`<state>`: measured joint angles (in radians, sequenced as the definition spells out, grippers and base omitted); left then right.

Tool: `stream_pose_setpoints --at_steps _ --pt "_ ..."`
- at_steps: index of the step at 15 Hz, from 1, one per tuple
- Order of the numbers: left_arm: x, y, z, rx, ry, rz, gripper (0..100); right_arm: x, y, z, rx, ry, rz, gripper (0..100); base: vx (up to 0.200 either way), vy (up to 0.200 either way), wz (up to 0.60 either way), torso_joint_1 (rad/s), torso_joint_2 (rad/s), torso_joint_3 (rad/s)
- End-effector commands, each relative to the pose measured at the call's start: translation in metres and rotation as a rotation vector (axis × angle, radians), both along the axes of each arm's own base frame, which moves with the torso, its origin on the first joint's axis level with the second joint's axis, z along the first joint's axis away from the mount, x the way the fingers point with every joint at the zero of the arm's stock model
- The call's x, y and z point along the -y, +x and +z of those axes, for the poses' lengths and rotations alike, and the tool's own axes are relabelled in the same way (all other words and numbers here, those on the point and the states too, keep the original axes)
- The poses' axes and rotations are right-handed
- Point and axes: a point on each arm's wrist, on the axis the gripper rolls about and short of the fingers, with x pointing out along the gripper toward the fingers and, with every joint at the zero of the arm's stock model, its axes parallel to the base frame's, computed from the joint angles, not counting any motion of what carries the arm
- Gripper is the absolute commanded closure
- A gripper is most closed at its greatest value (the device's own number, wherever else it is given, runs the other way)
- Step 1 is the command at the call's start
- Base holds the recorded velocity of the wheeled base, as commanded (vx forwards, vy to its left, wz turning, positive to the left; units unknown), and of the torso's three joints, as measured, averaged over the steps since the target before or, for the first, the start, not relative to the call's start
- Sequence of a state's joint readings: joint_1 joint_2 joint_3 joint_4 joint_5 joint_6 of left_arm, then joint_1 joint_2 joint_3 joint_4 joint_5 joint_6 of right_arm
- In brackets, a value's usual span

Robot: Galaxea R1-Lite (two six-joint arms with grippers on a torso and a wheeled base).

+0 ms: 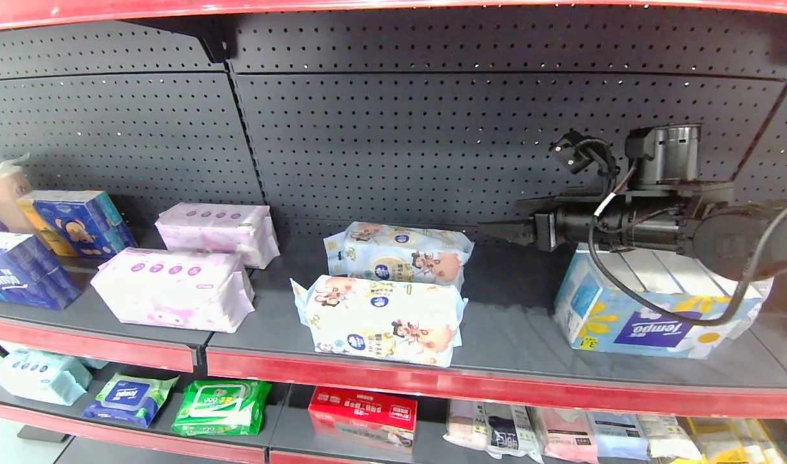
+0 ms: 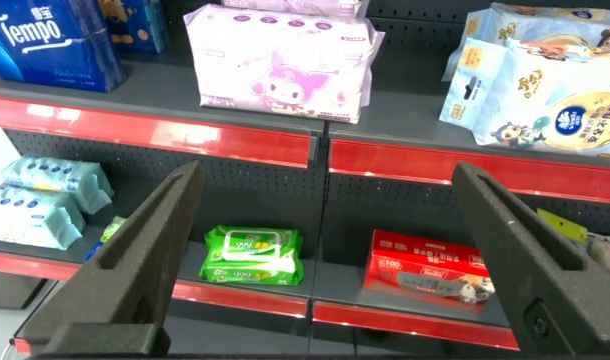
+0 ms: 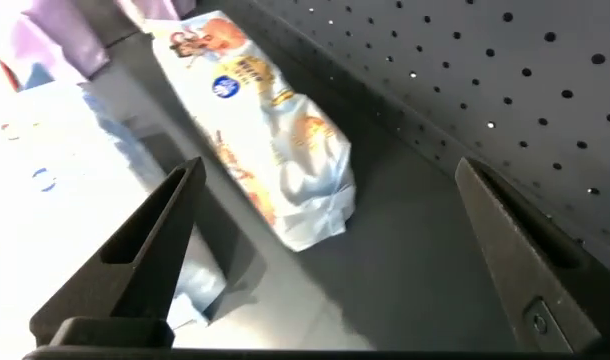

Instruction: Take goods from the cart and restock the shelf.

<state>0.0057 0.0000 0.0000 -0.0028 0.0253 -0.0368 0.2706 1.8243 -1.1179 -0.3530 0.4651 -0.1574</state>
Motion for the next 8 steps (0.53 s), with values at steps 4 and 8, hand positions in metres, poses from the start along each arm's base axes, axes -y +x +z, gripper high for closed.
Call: stream_pose_setpoints --at_steps 4,8 --pt "0.0 0.0 0.0 0.0 0.0 0.001 0 0.002 -0.056 -0.003 -0.031 0.0 0.045 0 0.0 0.0 0.0 0.0 0.0 0.0" --pt "0.0 0.0 0.0 0.0 0.0 0.001 0 0.009 -0.075 0.01 0.031 -0.02 -0.038 0 0.0 0.0 0.0 0.0 0.0 0.0"
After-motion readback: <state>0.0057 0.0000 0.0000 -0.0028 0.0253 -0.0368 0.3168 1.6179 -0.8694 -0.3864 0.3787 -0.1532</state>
